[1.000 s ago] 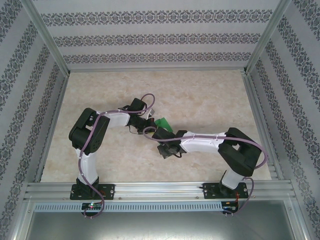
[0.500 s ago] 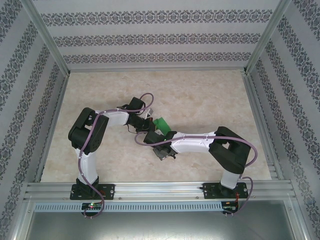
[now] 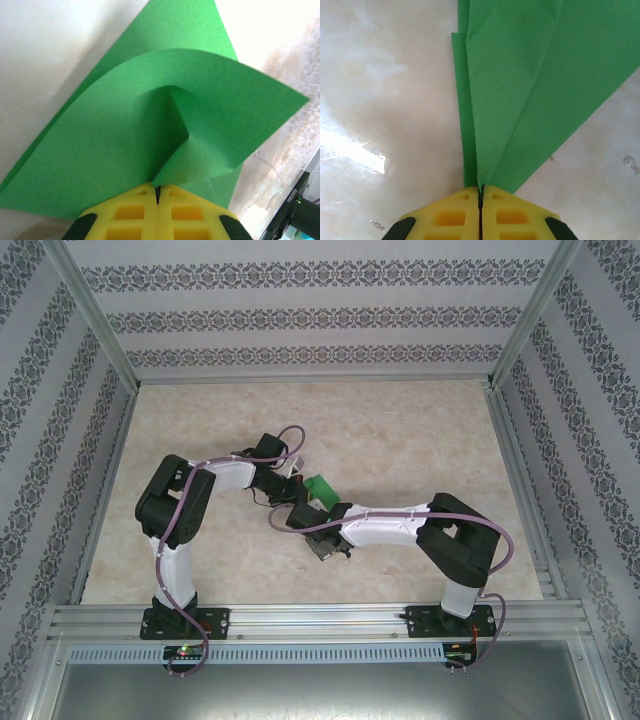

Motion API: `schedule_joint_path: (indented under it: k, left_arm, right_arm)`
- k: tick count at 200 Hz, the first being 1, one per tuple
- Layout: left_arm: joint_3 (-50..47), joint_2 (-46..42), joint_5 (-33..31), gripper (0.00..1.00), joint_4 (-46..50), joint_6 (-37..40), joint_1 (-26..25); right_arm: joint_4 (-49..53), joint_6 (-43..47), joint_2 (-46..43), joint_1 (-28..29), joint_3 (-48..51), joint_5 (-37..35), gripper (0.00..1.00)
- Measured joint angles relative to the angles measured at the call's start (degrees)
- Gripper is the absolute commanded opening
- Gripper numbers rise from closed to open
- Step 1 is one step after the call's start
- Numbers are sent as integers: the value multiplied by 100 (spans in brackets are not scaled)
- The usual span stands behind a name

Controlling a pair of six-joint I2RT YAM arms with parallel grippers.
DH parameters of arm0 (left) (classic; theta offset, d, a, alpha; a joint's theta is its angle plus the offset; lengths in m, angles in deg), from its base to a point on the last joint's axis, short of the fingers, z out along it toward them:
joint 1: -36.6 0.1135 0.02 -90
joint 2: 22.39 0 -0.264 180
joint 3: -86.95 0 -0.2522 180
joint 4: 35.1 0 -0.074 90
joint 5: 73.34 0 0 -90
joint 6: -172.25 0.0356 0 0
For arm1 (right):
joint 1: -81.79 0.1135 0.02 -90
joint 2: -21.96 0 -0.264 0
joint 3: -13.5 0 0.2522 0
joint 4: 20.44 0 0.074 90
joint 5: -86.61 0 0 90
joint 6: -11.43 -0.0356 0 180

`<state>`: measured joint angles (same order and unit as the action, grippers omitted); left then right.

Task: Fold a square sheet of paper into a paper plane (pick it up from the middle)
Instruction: Fourth fold the wing at the center of the table.

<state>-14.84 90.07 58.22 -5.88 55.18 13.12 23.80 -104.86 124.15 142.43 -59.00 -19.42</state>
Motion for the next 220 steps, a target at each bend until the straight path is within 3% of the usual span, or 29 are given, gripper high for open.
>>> schedule_joint_path:
  k: [80, 122, 149, 172, 199, 220]
  left_arm:
    - [127, 22, -120, 0, 256, 195, 0]
    - [192, 55, -127, 0, 345, 286, 0]
    - [214, 74, -122, 0, 369, 293, 0]
    - [219, 74, -122, 0, 378, 313, 2]
    - [219, 74, -125, 0, 380, 319, 2]
    - [219, 79, -122, 0, 380, 332, 2]
  right_arm:
    - [-186, 184, -190, 0, 179, 118, 25]
    - [-509, 273, -894, -57, 538, 566, 31]
    - [-1001, 249, -1434, -293, 890, 1054, 29]
    - [-1567, 61, -1797, -822, 1340, 1646, 23]
    - [-2302, -374, -1878, -1545, 1829, 2518, 16]
    - [-2594, -636, -1792, -1799, 1915, 3016, 15]
